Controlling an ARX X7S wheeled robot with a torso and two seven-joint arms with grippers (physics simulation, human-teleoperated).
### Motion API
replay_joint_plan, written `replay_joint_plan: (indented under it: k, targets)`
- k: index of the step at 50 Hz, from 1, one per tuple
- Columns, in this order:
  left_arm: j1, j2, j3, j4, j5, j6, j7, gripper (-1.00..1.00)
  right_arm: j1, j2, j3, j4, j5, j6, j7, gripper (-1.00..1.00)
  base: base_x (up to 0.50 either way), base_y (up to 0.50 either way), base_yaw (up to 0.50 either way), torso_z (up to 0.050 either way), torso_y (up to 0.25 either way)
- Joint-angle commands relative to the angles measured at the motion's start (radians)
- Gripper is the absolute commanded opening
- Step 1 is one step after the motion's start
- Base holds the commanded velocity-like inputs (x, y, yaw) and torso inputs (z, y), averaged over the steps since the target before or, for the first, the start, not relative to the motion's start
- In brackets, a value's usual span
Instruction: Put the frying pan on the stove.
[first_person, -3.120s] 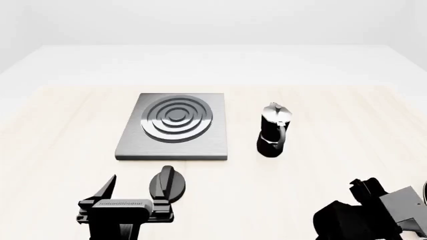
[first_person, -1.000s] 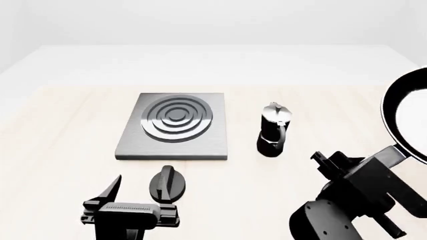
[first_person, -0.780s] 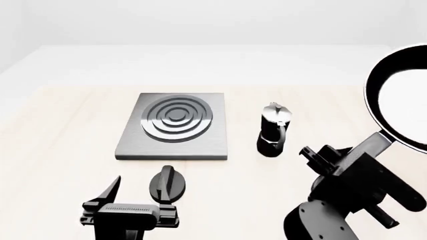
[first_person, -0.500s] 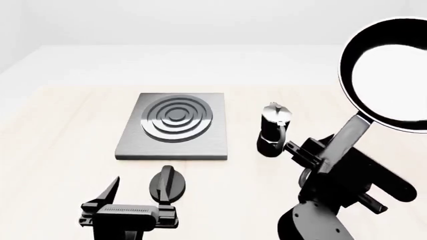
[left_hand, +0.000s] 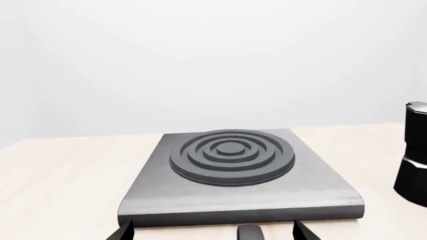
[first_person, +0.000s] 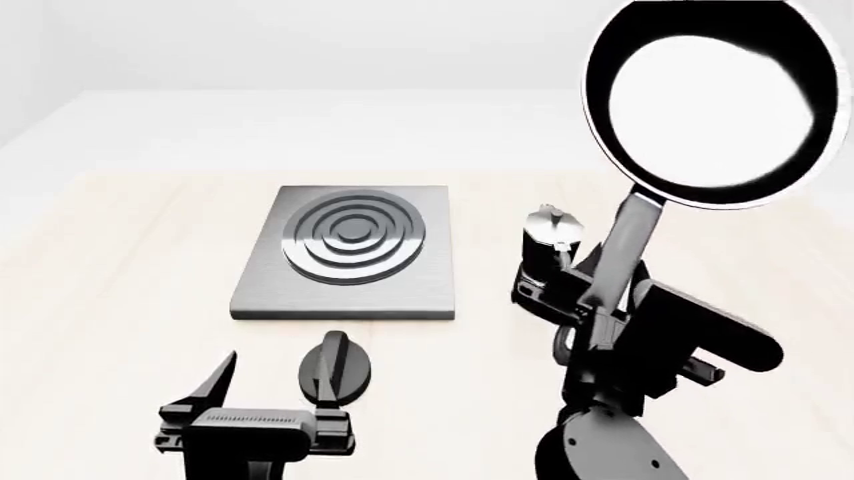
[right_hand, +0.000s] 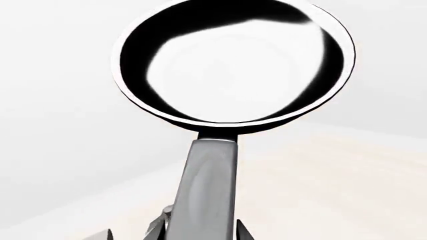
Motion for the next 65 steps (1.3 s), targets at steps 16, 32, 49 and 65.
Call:
replay_joint_plan:
  k: [16,32,49,65]
  targets:
    - [-0.005,-0.004,0.002,-0.011,-0.002,0.011,-0.012,1.00,0.070,0.061,-0.169,-0.025,-0.004,-0.040,-0.269,-1.00,0.00,0.00,0.00,0.001,0.002]
    - [-0.001,-0.009,0.001,-0.010,-0.009,0.016,-0.017,1.00,0.105,0.089,-0.226,-0.048,0.011,0.012,-0.331,-1.00,0.00,0.00,0.00,0.001,0.001]
    - [0.004,-0.017,0.004,0.010,-0.012,0.011,-0.025,1.00,0.173,0.123,-0.273,-0.071,0.045,0.096,-0.401,-1.00,0.00,0.00,0.00,0.001,0.002]
    - [0.011,-0.028,0.008,0.044,-0.016,0.000,-0.031,1.00,0.257,0.150,-0.307,-0.104,0.077,0.196,-0.449,-1.00,0.00,0.00,0.00,0.000,0.002]
